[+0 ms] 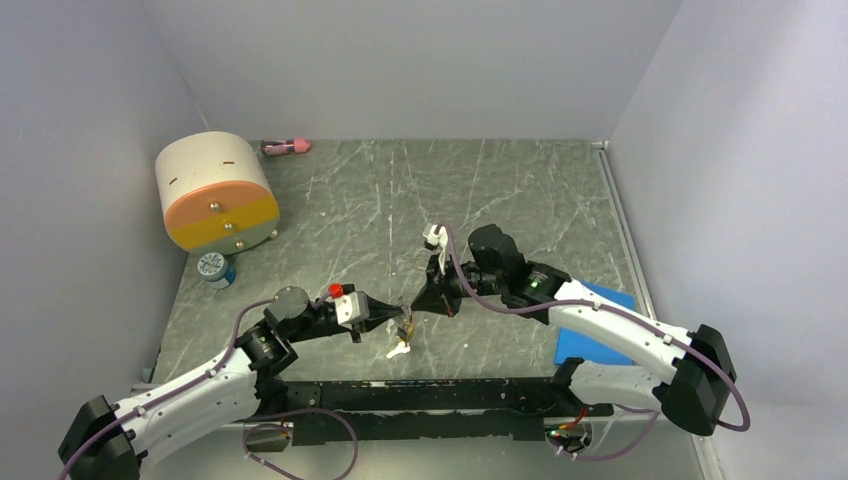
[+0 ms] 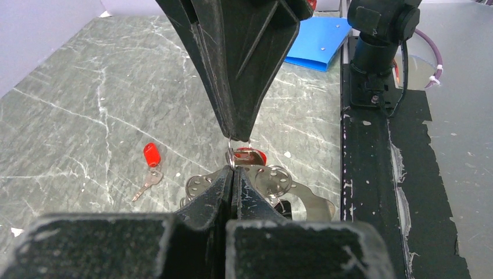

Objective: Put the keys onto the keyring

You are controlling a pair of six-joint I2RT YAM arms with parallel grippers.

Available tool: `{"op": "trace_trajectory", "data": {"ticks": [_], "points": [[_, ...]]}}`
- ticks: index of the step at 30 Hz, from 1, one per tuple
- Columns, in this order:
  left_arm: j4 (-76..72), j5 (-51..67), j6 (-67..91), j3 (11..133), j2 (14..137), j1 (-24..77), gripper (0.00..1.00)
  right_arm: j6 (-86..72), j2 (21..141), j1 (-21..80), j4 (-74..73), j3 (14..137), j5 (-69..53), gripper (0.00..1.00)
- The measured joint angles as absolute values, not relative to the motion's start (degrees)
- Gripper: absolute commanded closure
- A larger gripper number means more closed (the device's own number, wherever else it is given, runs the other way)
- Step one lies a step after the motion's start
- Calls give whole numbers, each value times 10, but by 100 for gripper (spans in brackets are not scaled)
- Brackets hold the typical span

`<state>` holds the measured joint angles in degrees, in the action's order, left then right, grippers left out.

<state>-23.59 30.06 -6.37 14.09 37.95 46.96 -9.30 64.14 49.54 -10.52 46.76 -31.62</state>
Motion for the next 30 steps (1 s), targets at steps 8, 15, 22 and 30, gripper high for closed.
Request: {"op": "trace_trajectory", "data": {"ticks": [8, 15, 22, 30], "points": [[-227, 296, -63, 141, 373, 470, 97, -112, 641, 496, -109, 480, -316, 100], [-218, 288, -60, 141, 373, 470, 97, -123, 657, 496, -117, 494, -320, 100], [-215, 279, -50, 143, 374, 470, 97, -143, 679, 500, -137, 520, -323, 100], [-215, 271, -48, 148, 383, 470, 97, -163, 701, 511, -142, 541, -326, 100]]}}
